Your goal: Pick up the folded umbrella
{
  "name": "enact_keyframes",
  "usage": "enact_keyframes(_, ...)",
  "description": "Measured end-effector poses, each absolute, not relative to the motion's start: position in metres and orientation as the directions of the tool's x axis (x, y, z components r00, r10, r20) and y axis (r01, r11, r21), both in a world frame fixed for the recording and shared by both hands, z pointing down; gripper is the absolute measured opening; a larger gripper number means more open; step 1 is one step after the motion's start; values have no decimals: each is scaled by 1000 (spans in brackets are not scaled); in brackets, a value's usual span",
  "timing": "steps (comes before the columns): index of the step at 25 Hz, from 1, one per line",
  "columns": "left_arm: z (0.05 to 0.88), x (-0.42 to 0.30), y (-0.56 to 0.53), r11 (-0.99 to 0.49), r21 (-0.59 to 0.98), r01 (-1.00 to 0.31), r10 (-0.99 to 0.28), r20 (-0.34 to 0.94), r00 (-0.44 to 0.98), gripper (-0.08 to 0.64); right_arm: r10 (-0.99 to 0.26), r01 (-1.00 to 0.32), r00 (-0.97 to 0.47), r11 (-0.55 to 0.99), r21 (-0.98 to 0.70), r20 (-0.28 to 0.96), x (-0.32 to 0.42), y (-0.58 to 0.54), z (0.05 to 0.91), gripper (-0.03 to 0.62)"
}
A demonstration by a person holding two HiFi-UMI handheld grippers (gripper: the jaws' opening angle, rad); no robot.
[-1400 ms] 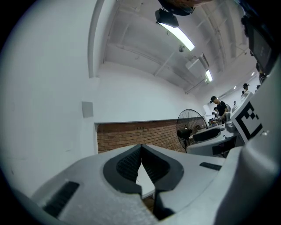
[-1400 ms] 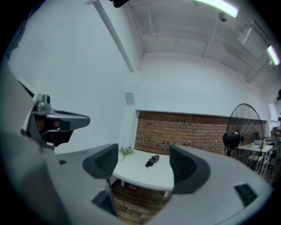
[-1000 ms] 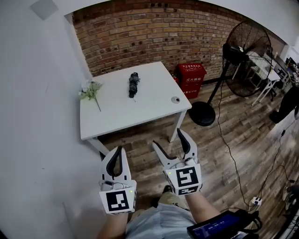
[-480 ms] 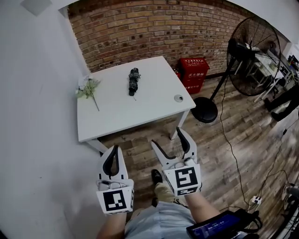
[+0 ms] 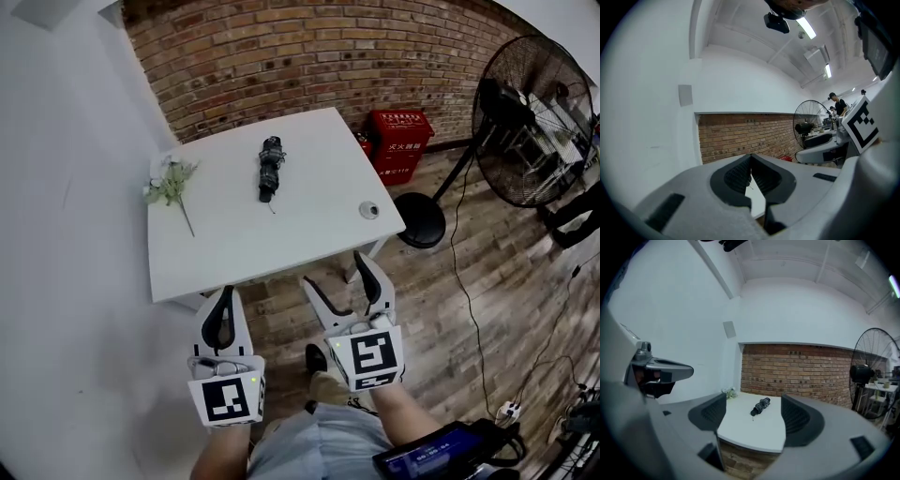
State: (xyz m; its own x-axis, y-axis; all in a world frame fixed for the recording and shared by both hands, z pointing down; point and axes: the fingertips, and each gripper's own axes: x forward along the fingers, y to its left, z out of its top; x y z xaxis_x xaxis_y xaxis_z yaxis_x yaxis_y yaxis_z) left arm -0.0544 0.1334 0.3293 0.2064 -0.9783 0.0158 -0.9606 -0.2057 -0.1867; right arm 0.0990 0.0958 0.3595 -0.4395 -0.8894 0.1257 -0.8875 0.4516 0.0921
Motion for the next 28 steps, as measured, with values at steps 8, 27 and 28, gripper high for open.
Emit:
enact_keyframes(8,327,-58,72,-168,-208,-964,-986,30,165,8,-865,-867,-483,495,62,138,93,29,361,367)
enact_keyframes(27,291,-65,1,-69,-250,-966,-996,-28,79,6,-843,-840,-537,538,76,28,87,-70,325,362)
enact_keyframes(28,289,-67,0,-61,-250,-966,-997,-34,72,7,-841,-837,-541,541,80,16,84,-73,321,362)
